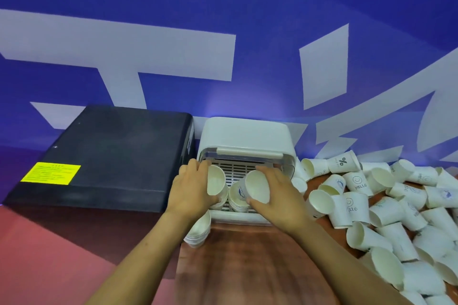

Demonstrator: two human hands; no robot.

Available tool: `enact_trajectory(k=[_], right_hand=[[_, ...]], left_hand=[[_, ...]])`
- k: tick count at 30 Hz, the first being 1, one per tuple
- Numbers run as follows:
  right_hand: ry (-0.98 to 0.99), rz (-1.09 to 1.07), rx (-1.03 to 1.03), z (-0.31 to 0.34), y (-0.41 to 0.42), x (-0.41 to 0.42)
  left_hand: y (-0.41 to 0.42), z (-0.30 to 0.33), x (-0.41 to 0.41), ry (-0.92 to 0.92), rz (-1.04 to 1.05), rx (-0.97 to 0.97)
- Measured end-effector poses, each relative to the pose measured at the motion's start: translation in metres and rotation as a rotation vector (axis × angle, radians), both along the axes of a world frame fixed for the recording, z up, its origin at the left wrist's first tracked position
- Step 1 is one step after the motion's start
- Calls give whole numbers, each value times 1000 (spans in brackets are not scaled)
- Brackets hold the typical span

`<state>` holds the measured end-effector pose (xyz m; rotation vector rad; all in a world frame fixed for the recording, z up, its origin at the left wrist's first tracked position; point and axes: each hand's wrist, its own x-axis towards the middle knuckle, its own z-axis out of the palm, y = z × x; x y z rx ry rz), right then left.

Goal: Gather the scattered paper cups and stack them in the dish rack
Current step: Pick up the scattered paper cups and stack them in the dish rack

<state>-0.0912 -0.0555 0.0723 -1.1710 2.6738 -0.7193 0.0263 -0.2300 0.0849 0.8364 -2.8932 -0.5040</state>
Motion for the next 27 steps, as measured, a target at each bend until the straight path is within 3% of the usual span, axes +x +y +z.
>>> enact_trajectory(k=[18,27], right_hand=[[-201,4,50,-53,-29,-17],[-161,55,203,-68,-31,-17]], left_hand=[[-9,-44,-39,-244,-48,-43],[-7,-66,-44,-288,-74,51]])
